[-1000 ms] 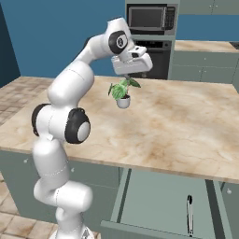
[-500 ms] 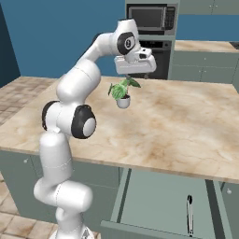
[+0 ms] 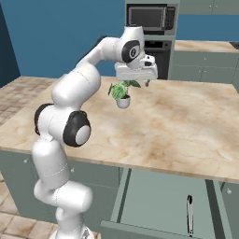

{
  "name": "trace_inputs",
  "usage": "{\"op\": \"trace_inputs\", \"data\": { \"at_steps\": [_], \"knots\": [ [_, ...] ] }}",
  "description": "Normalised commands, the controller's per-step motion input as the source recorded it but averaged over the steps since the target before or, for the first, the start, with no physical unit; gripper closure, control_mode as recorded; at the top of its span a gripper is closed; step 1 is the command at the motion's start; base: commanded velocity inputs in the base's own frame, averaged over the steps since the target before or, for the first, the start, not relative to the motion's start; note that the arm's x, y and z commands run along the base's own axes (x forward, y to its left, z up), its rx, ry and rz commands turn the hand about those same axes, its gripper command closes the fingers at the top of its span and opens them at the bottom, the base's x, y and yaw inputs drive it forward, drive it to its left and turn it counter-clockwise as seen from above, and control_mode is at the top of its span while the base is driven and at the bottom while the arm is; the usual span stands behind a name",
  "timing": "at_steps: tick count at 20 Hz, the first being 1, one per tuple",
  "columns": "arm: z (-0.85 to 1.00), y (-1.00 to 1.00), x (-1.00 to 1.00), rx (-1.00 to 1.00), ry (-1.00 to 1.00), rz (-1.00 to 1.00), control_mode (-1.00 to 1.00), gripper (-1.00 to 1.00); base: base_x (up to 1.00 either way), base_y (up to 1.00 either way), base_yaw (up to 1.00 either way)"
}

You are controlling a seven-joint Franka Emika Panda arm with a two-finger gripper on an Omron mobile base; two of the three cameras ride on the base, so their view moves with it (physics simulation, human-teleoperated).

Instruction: Take the tongs from the drawer on the right and place them on the dining counter next to the tray containing the kebab skewer.

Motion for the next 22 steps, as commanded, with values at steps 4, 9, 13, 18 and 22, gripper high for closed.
{"op": "trace_inputs", "data": {
  "at_steps": [4, 9, 13, 18, 22],
  "knots": [
    [-0.04, 0.21, -0.85, 0.0, -0.24, 0.19, -1.0, -1.0, 0.0, 0.0, 0.0],
    [0.0, 0.25, -0.76, -0.04, -0.08, 0.19, -1.0, -1.0, 0.0, 0.0, 0.0],
    [0.0, 0.21, -0.34, -0.15, 0.11, 0.21, -1.0, -1.0, 0.0, 0.0, 0.0],
    [-0.01, 0.08, -0.52, -0.11, 0.18, 0.21, -1.0, -1.0, 0.0, 0.0, 0.0],
    [0.0, 0.0, -0.76, -0.08, 0.1, 0.18, -1.0, -1.0, 0.0, 0.0, 0.0]
  ]
}}
